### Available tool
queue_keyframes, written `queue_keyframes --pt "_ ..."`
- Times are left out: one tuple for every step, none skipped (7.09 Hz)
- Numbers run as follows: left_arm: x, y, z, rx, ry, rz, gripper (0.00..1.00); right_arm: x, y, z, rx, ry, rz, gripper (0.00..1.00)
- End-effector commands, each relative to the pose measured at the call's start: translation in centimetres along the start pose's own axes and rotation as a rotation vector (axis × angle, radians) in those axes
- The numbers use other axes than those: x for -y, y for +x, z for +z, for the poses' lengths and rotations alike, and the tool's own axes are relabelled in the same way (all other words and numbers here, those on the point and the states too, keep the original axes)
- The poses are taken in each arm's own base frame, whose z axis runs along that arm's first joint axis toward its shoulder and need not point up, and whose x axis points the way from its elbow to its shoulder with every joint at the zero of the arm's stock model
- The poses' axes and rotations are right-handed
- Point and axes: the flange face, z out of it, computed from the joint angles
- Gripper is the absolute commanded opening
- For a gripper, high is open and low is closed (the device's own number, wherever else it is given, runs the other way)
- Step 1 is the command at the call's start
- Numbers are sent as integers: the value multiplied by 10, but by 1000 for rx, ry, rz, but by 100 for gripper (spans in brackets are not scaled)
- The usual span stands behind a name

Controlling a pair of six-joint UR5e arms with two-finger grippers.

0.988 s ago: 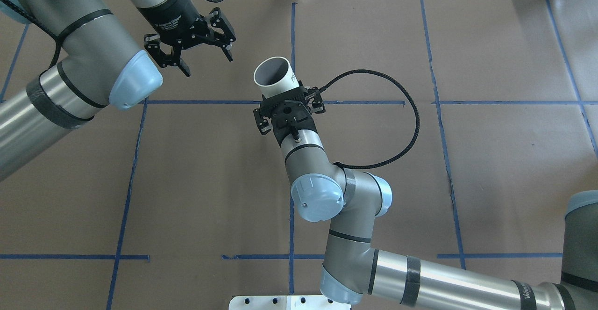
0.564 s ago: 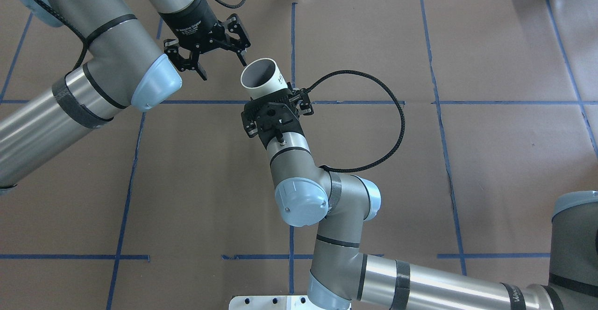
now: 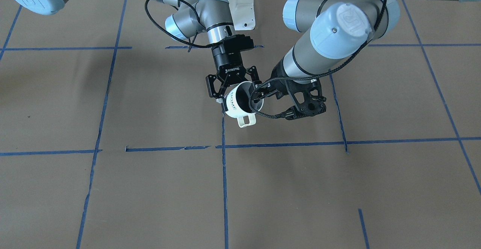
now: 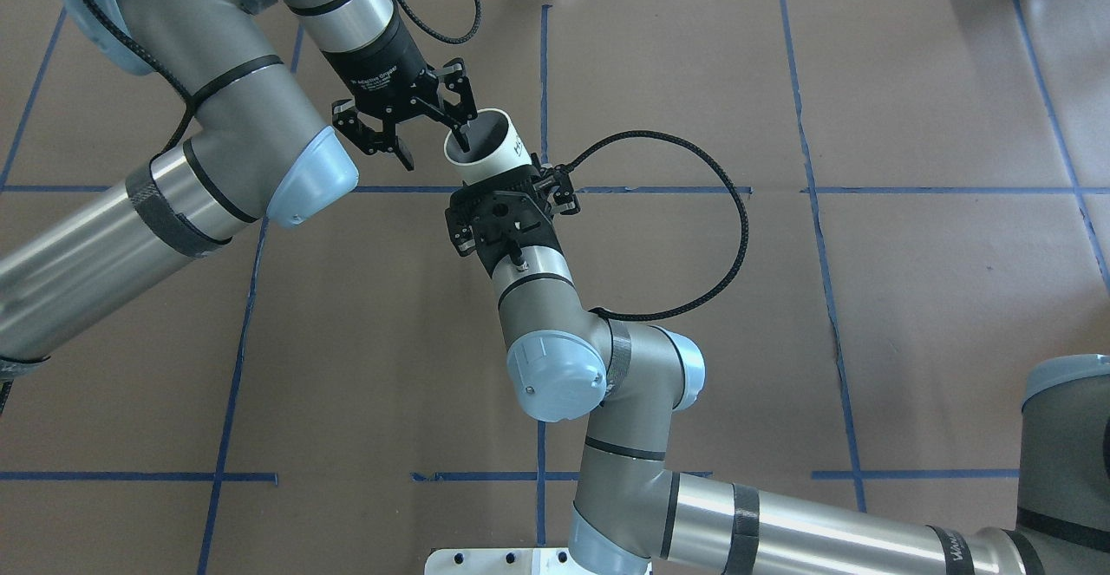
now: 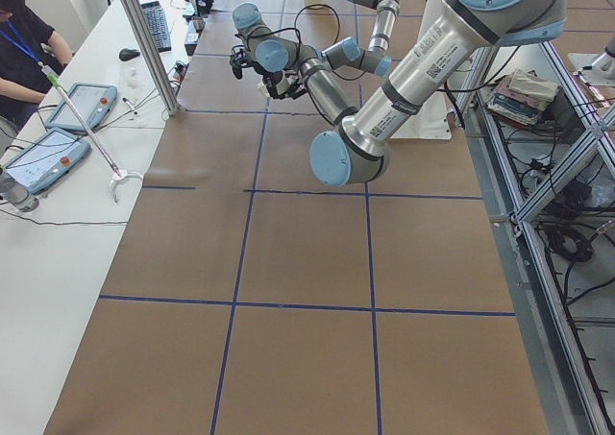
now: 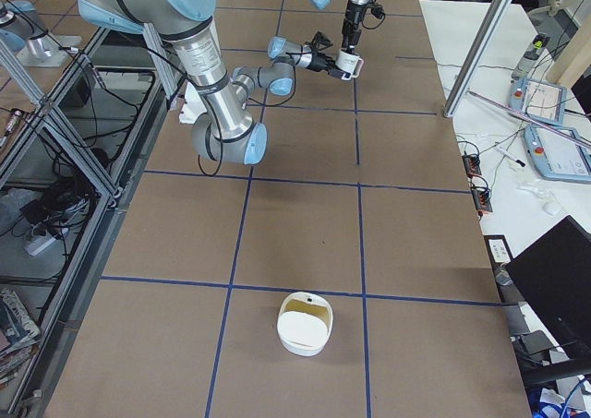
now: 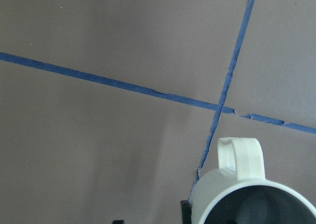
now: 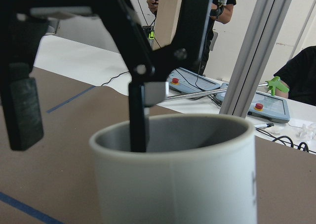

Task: Left arm hands cup to right arm to dump lemon

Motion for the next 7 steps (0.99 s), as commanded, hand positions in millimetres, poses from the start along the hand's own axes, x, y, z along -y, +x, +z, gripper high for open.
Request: queue_keyframes --pt "-1 1 1 -9 2 6 60 -1 -1 -1 2 -2 -1 59" --pt "-4 3 4 -11 -3 13 60 -1 -1 -1 3 -3 -1 59" --pt "-6 5 4 -13 -4 12 60 -2 -2 -1 4 -3 -1 59" --pt "-6 5 5 -13 -6 13 60 -2 -2 -1 4 -3 -1 59" --pt "-7 6 5 -15 -7 16 59 -2 -2 -2 5 -3 0 59" --pt "-7 6 5 -17 -6 17 54 -2 -2 -2 5 -3 0 59" --pt "-8 6 6 -18 -7 -3 9 -2 -2 -2 5 -3 0 60"
